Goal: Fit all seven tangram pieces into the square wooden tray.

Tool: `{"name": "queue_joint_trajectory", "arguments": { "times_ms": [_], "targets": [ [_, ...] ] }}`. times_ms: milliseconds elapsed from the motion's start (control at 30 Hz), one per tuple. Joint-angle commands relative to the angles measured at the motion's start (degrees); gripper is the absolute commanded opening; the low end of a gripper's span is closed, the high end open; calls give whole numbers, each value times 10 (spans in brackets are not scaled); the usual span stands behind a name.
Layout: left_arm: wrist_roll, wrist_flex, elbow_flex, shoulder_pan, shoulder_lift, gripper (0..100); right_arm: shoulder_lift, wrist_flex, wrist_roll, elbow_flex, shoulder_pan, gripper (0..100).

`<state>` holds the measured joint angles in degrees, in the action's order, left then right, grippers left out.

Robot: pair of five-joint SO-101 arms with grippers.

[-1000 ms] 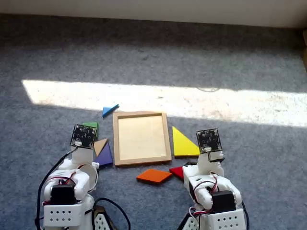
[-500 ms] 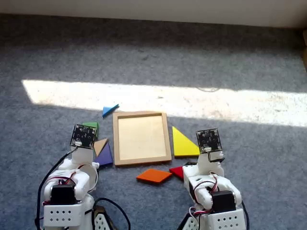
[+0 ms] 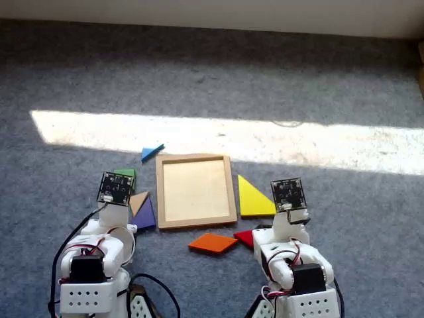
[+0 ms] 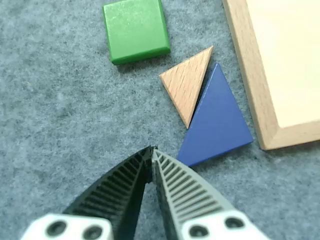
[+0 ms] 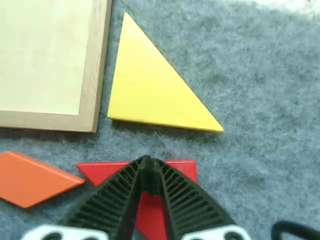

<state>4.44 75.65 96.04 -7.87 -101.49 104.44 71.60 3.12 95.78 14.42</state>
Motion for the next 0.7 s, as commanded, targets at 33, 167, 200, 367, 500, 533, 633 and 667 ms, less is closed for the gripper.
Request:
{"name": "queue_joint_trajectory", "arguments": {
  "times_ms": [33, 167, 200, 367, 500, 533, 633, 667],
  "targets": [
    [2, 4, 11, -5, -28, 6, 7, -2, 5, 43, -48, 5],
    [2, 4, 11, -5, -28, 6, 6, 12, 5, -69, -64, 5],
    [2, 4, 11, -5, -28, 6, 5, 29, 5, -102, -62, 5],
    [2, 4, 11, -5, -28, 6, -35, 49, 4, -240, -62, 5],
    [2, 4, 11, -5, -28, 6, -186, 48, 4, -326, -60, 5],
    [2, 4, 11, -5, -28, 6, -230, 48, 4, -350, -56, 5],
    [2, 4, 11, -5, -28, 6, -356, 48, 3, -416, -20, 9],
    [2, 4, 11, -5, -28, 6, -391, 43, 2, -431, -1, 9]
  ]
}}
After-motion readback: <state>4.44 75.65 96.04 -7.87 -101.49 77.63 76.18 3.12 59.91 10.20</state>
